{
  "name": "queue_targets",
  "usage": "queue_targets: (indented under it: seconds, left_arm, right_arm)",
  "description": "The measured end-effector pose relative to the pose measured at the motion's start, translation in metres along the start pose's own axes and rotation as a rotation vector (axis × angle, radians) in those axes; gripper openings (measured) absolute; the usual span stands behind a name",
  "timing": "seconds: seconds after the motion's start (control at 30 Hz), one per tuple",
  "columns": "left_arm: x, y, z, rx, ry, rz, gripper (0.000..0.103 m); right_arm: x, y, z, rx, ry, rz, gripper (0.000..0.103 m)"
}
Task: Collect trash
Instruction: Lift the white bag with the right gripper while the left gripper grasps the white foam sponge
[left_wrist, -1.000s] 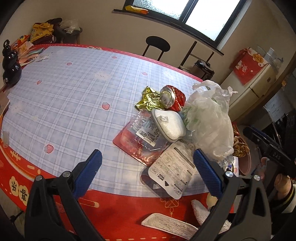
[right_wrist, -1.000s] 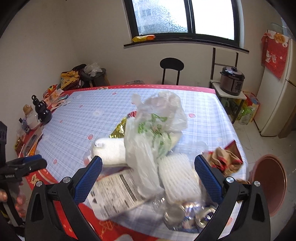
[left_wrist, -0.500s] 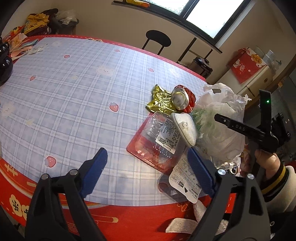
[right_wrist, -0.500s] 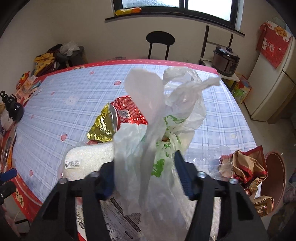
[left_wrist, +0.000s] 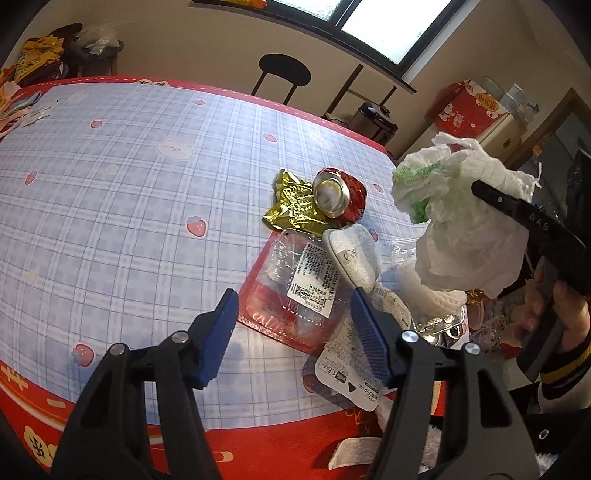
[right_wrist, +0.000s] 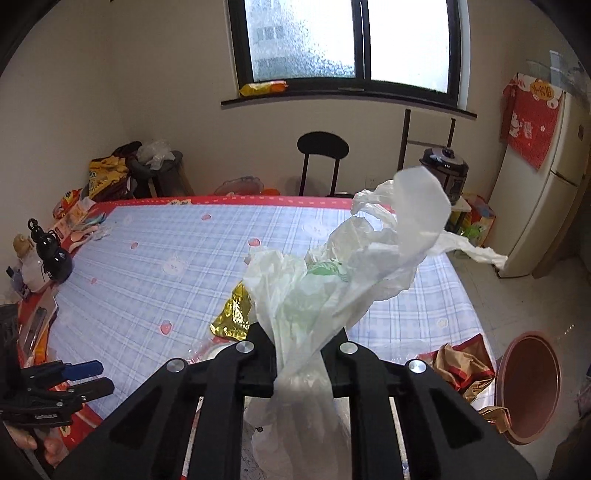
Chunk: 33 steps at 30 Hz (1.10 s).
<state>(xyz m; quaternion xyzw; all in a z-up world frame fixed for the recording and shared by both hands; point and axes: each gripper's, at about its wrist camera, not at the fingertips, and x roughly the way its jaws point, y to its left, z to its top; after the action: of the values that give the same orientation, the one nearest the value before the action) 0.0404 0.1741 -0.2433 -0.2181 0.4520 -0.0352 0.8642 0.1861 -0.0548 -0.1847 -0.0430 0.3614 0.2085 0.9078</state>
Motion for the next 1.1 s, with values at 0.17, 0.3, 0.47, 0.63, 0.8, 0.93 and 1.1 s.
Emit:
queue_targets:
  seconds: [0.17,0.3,0.47,0.63,0.8,0.93,1.1]
  left_arm:
    - [0.008,-0.009,0.000,0.025,0.018,-0.023,0.062]
    - [0.015,-0.014,-0.001,0.048,0.041,-0.037,0.058]
    - [0.024,-0.025,-0.004,0.080,0.069,-0.050,0.056]
    - [0.033,-0.033,0.002,0.089,0.079,-0.081,0.056]
    - [0.064,-0.038,0.022,0.036,0.106,-0.117,0.052]
    - [0.088,-0.038,0.032,-0.029,0.131,-0.136,0.049]
    - [0.117,-0.031,0.038,-0.103,0.154,-0.098,0.049]
  right_arm:
    - [-0.030,-0.006,0.006,-0.011,-0.082,-0.029,0.014]
    - [-0.042,-0.010,-0.003,-0.032,-0.085,-0.041,0.014]
    - [-0.043,-0.014,-0.022,-0.017,-0.055,-0.027,0.014]
    - [-0.044,-0.020,-0.033,0.007,-0.046,-0.021,0.014]
    - [-0.044,-0.026,-0.041,0.030,-0.038,-0.031,0.014]
    - [-0.046,-0.028,-0.046,0.027,-0.033,-0.034,0.014]
    - [-0.047,-0.033,-0.051,0.037,-0.019,-0.041,0.014]
